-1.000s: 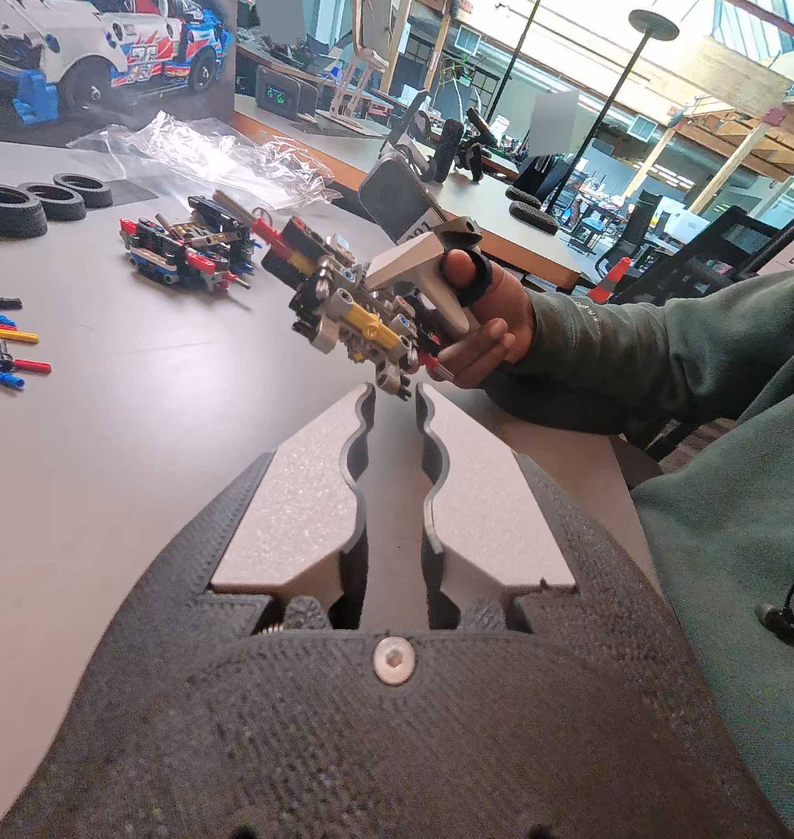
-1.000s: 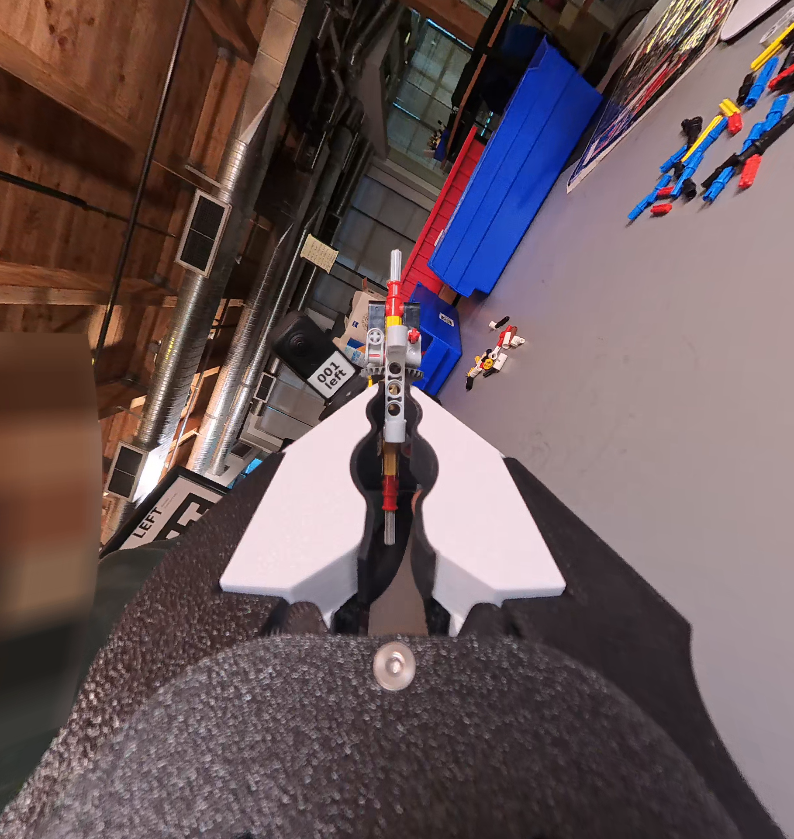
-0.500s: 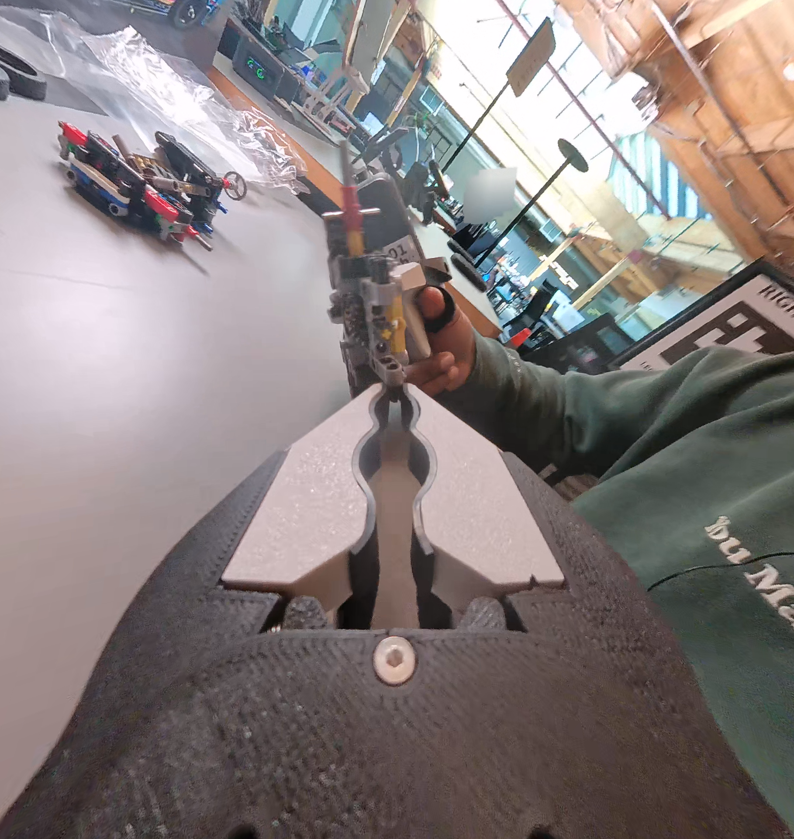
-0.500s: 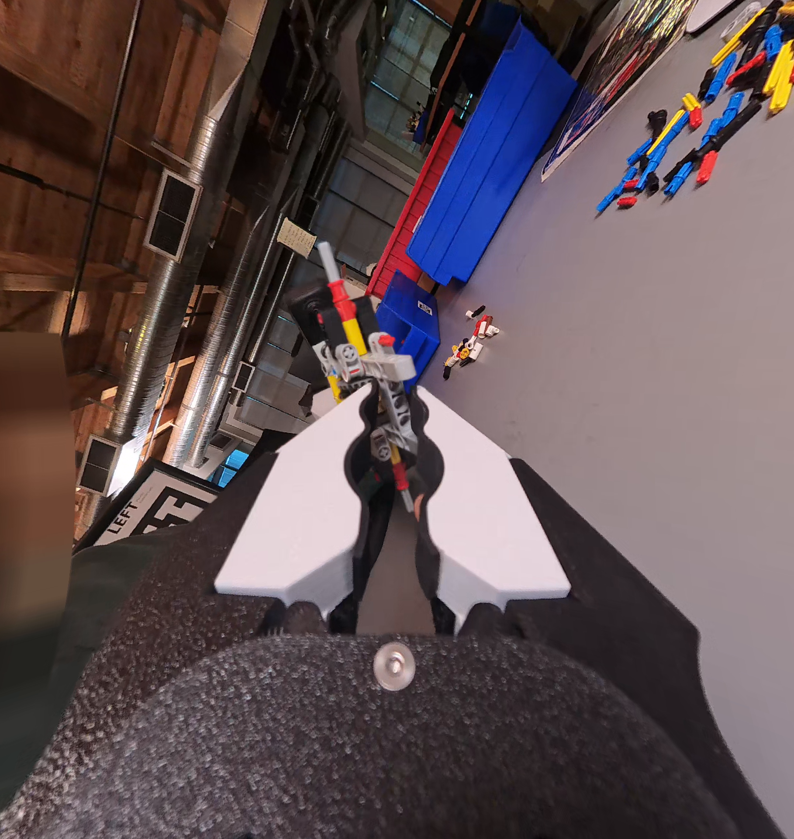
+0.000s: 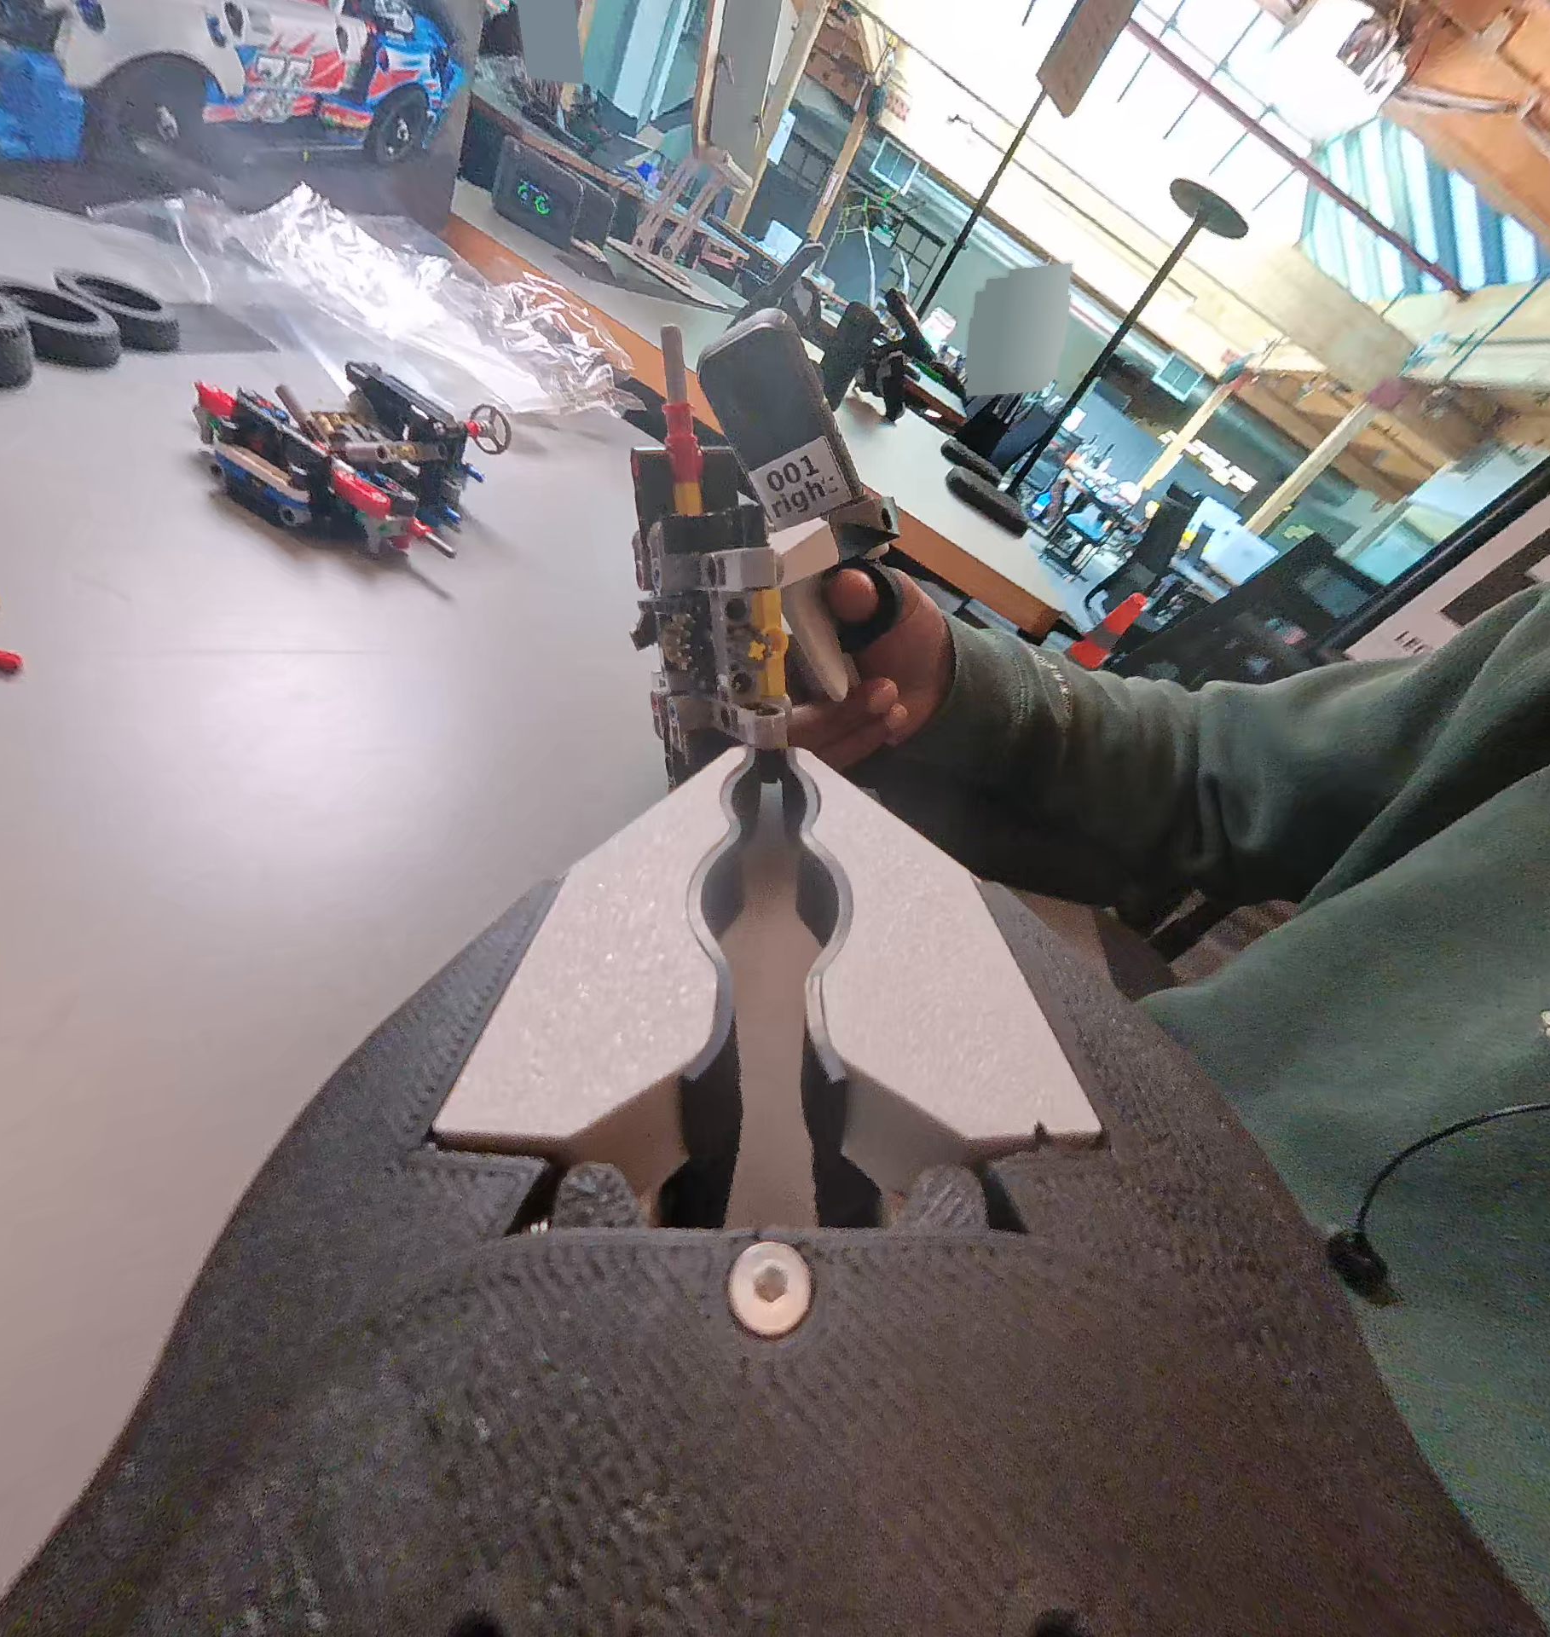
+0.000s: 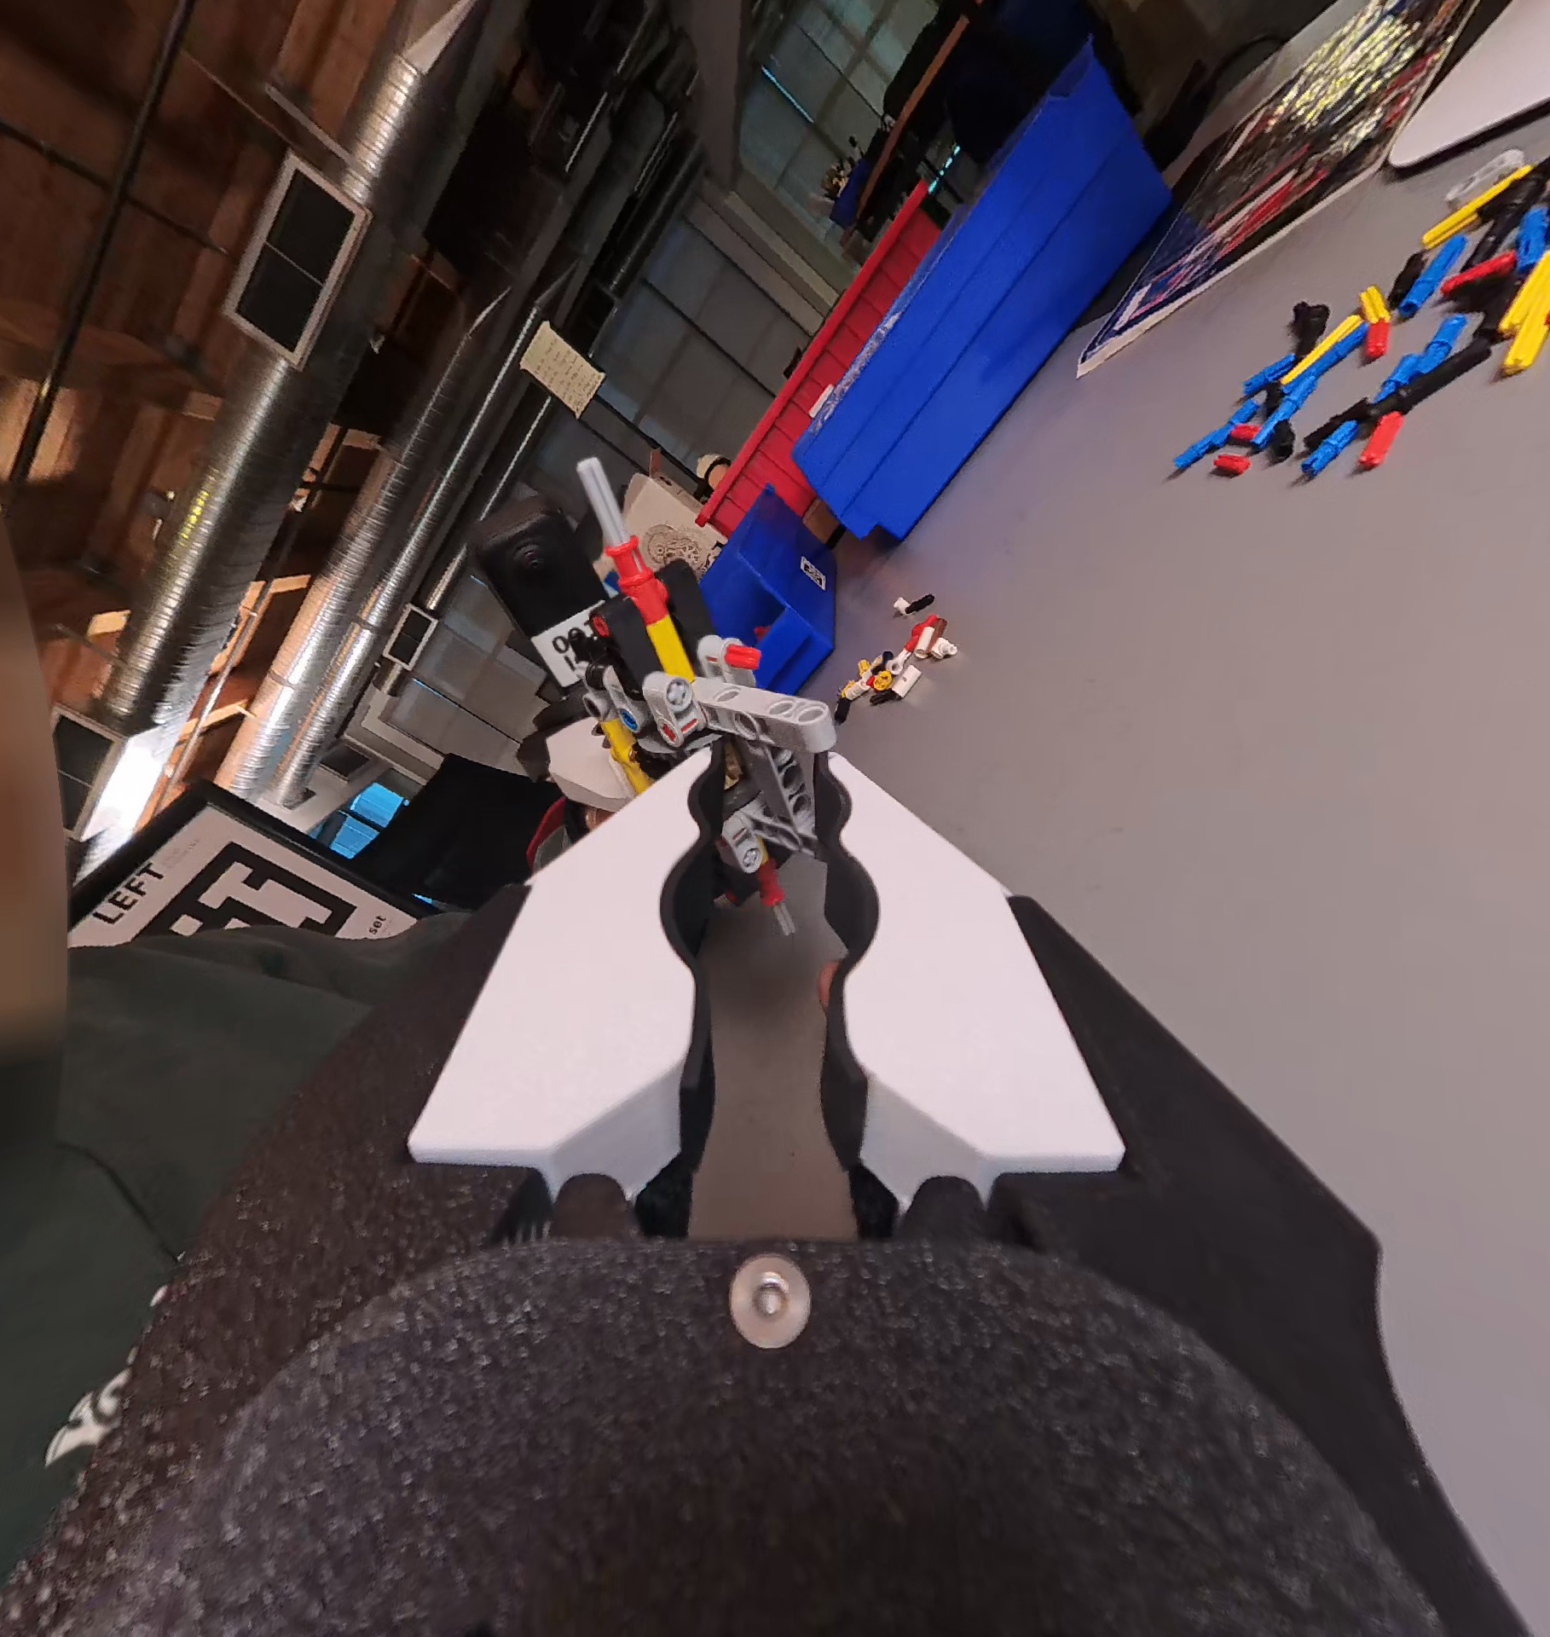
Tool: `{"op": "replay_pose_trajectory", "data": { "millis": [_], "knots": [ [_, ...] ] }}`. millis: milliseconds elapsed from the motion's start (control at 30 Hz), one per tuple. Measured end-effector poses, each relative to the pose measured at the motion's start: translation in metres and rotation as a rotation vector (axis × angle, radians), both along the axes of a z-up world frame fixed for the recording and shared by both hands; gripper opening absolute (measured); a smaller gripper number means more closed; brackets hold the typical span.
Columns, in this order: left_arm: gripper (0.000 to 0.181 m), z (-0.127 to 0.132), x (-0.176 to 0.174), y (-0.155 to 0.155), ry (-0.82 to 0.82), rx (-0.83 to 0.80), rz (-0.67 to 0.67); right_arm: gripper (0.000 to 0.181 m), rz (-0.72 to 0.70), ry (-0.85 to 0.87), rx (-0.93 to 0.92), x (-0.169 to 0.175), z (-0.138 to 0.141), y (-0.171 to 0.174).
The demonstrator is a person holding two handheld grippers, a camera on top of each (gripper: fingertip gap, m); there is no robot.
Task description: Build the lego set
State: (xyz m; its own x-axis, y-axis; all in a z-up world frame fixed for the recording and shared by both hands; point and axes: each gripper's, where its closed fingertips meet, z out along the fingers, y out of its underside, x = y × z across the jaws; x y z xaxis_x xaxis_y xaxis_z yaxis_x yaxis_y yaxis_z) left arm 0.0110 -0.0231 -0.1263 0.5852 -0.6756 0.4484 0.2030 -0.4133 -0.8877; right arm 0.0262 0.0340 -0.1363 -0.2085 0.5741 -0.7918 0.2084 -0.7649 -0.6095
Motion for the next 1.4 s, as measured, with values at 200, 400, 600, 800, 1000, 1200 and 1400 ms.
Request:
{"op": "replay_pose_trajectory", "data": {
  "millis": [200, 400, 600, 800, 1000, 1200, 1400],
  "knots": [
    [0.001, 0.005, 0.008, -0.003, 0.272, 0.201, 0.049, 0.017, -0.005, 0.061, 0.012, 0.004, 0.009, 0.004],
    [0.002, 0.007, 0.009, -0.003, 0.379, 0.280, 0.086, 0.019, -0.012, 0.058, 0.042, 0.004, 0.008, 0.005],
    [0.002, 0.006, 0.010, -0.003, 0.464, 0.335, 0.104, 0.018, -0.023, 0.048, 0.053, 0.004, 0.006, 0.007],
    [0.002, 0.006, 0.010, -0.002, 0.372, 0.285, 0.096, 0.018, -0.031, 0.032, 0.068, 0.003, 0.004, 0.008],
    [0.001, 0.010, -0.001, 0.006, -0.183, -0.019, 0.065, 0.020, -0.060, 0.008, 0.150, 0.003, 0.002, 0.009],
    [0.001, -0.008, -0.017, 0.017, -0.559, -0.286, 0.059, 0.031, -0.065, -0.099, 0.425, 0.005, -0.012, 0.009],
    [0.001, -0.010, -0.018, 0.020, -0.632, -0.325, 0.061, 0.067, -0.004, -0.278, 1.081, 0.014, -0.048, 0.007]
  ]
}}
